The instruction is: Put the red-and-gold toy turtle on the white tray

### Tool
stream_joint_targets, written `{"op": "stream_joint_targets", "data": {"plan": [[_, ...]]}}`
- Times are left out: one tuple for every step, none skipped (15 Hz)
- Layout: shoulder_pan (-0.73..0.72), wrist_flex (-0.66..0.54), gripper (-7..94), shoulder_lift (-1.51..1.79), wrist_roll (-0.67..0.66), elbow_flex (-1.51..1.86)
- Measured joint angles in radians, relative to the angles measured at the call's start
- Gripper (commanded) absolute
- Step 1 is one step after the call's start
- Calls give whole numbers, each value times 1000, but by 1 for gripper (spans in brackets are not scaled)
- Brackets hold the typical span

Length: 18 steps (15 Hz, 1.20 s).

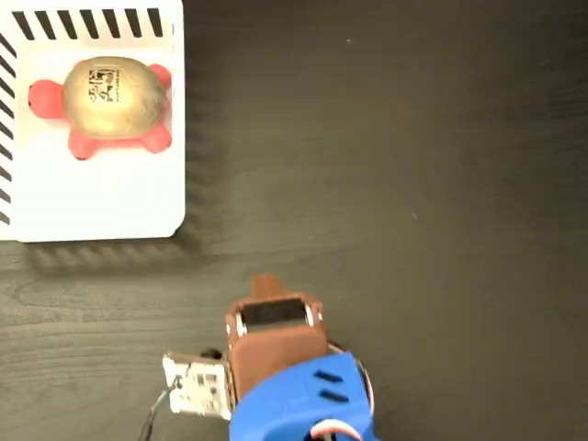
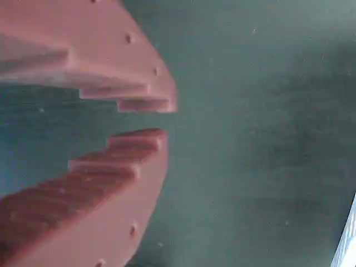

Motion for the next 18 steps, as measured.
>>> {"op": "stream_joint_targets", "data": {"plan": [[12, 31, 0, 9, -3, 0], [21, 48, 0, 11, -3, 0], [21, 51, 0, 11, -2, 0], [21, 51, 0, 11, 6, 0], [21, 51, 0, 11, 8, 0], [23, 51, 0, 11, 8, 0], [34, 51, 0, 11, 8, 0], [41, 51, 0, 11, 8, 0], [41, 51, 0, 11, 8, 0], [41, 51, 0, 11, 8, 0], [41, 51, 0, 11, 8, 0], [41, 51, 0, 11, 8, 0], [41, 51, 0, 11, 8, 0], [41, 51, 0, 11, 8, 0], [41, 51, 0, 11, 8, 0], [41, 51, 0, 11, 8, 0], [41, 51, 0, 11, 8, 0], [41, 51, 0, 11, 8, 0]]}}
